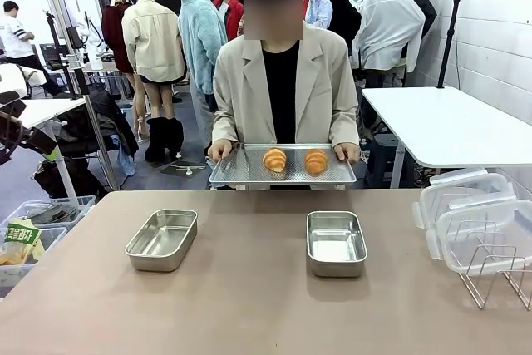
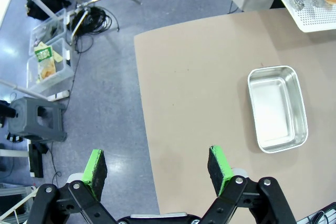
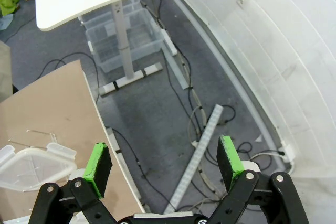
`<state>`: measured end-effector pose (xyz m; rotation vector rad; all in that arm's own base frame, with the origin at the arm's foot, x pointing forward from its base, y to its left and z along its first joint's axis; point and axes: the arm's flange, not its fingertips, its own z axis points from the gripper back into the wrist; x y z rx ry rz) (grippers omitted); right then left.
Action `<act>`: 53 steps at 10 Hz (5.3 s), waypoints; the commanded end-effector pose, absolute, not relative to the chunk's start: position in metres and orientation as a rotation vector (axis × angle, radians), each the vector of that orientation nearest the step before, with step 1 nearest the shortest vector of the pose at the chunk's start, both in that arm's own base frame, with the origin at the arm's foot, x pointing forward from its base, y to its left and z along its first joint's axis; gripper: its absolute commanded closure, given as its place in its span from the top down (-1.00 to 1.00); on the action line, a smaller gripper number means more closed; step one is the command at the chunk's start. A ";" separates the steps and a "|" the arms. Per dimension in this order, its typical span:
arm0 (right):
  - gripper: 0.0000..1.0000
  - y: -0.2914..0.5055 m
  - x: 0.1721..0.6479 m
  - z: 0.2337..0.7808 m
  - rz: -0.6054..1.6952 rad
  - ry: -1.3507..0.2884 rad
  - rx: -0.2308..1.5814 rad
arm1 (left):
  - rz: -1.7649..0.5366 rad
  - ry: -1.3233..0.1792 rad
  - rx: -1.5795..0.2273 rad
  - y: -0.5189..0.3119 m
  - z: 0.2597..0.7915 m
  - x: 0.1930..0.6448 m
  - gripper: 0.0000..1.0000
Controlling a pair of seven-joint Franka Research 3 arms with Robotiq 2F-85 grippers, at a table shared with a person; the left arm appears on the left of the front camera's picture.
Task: Place the bread in airtight containers.
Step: Lift both Airtight Container.
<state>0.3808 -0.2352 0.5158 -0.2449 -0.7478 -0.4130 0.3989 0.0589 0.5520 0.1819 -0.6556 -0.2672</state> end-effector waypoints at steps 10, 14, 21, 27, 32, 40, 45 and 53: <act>1.00 -0.234 0.382 0.516 -0.403 -0.744 -0.257 | -0.278 -0.652 0.185 0.060 0.554 0.398 1.00; 1.00 -0.147 0.387 0.588 -0.246 -0.862 -0.114 | -0.335 -0.628 0.149 -0.008 0.568 0.399 1.00; 1.00 0.107 0.404 0.548 -0.058 -0.397 0.077 | -0.108 -0.383 -0.185 -0.050 0.530 0.417 1.00; 1.00 0.150 0.421 0.529 0.030 -0.337 -0.036 | -0.169 -0.366 -0.040 -0.063 0.500 0.447 1.00; 1.00 0.222 0.460 0.434 -0.028 -0.191 -0.187 | -0.156 -0.218 -0.023 -0.079 0.421 0.494 1.00; 1.00 0.192 0.467 0.328 -0.014 -0.131 -0.059 | -0.097 -0.124 -0.085 -0.078 0.351 0.518 1.00; 1.00 0.185 0.474 0.308 -0.050 -0.143 -0.066 | -0.063 -0.085 -0.082 -0.083 0.329 0.516 1.00; -0.70 0.186 0.480 0.314 -0.088 -0.169 -0.005 | -0.062 -0.078 -0.060 -0.075 0.327 0.506 -0.28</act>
